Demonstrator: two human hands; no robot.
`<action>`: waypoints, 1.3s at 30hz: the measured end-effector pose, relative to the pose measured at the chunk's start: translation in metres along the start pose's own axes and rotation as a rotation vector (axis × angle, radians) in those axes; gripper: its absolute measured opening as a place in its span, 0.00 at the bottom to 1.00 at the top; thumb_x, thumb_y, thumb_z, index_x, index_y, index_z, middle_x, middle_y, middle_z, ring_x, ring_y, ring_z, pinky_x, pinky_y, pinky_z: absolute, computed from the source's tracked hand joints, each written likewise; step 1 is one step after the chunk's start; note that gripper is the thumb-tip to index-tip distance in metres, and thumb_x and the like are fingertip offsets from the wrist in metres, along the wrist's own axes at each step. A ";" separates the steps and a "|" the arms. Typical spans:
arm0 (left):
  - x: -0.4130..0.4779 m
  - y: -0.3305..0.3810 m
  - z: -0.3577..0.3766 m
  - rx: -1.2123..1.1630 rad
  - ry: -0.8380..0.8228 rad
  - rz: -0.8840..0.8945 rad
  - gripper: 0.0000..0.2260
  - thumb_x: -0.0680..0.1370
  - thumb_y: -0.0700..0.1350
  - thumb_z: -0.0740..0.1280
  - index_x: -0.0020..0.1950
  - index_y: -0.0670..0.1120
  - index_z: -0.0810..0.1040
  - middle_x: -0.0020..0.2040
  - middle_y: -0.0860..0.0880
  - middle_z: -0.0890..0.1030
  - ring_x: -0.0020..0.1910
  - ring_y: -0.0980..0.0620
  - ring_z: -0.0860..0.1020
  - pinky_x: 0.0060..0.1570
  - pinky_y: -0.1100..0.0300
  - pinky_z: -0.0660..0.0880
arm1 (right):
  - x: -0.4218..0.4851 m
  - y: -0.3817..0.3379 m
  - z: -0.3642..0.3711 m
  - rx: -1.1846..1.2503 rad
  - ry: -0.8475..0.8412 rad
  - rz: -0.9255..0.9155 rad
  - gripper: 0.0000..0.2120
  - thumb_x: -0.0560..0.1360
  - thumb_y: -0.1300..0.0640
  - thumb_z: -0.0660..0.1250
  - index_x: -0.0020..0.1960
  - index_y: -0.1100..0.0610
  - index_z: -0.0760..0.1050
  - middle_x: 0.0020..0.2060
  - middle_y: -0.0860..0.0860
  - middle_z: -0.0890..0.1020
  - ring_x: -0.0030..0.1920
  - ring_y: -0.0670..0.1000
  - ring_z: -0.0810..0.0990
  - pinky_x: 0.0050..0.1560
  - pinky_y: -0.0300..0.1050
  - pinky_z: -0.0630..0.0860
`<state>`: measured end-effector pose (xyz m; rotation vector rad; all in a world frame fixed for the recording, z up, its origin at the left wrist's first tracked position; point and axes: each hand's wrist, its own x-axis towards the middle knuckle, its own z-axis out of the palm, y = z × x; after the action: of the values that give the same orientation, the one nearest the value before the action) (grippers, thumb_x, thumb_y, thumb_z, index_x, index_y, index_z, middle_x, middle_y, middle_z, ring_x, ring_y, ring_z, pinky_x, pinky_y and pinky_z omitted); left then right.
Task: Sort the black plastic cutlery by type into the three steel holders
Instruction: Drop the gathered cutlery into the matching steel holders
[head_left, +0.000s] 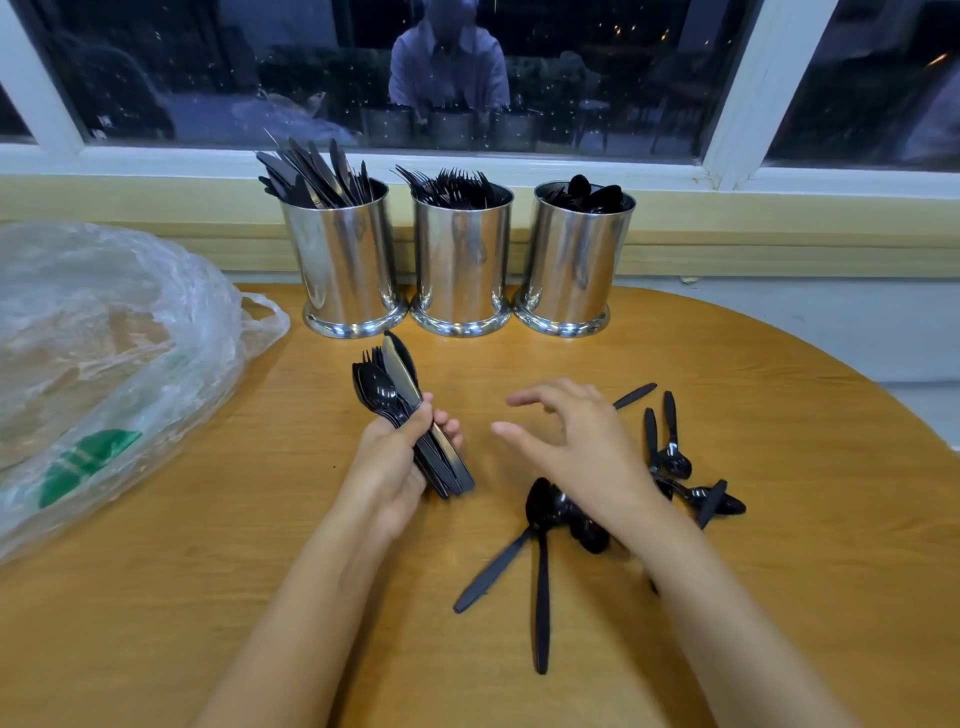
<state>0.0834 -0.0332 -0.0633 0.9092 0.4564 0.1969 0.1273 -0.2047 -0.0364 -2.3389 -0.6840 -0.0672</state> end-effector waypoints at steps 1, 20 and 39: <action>-0.001 0.000 0.001 0.002 -0.007 -0.003 0.04 0.83 0.38 0.60 0.55 0.42 0.74 0.35 0.48 0.78 0.35 0.53 0.80 0.42 0.57 0.82 | -0.006 0.004 -0.010 -0.088 -0.042 0.018 0.26 0.71 0.32 0.62 0.64 0.44 0.74 0.61 0.39 0.73 0.63 0.43 0.66 0.61 0.42 0.68; -0.002 0.005 -0.005 -0.005 0.000 -0.010 0.04 0.83 0.38 0.60 0.52 0.43 0.75 0.38 0.48 0.77 0.37 0.52 0.79 0.46 0.54 0.78 | -0.028 0.023 0.034 -0.461 -0.200 0.145 0.34 0.74 0.28 0.52 0.76 0.43 0.58 0.78 0.50 0.55 0.77 0.64 0.46 0.74 0.67 0.40; 0.000 0.009 -0.006 -0.056 0.011 -0.038 0.05 0.82 0.38 0.61 0.54 0.43 0.76 0.38 0.48 0.78 0.39 0.51 0.79 0.50 0.53 0.77 | 0.039 0.067 0.017 -0.346 -0.174 0.201 0.35 0.76 0.29 0.45 0.76 0.46 0.60 0.77 0.51 0.57 0.77 0.58 0.51 0.75 0.62 0.50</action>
<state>0.0806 -0.0233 -0.0596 0.8444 0.4763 0.1793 0.1919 -0.2178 -0.0810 -2.7598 -0.5501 0.1185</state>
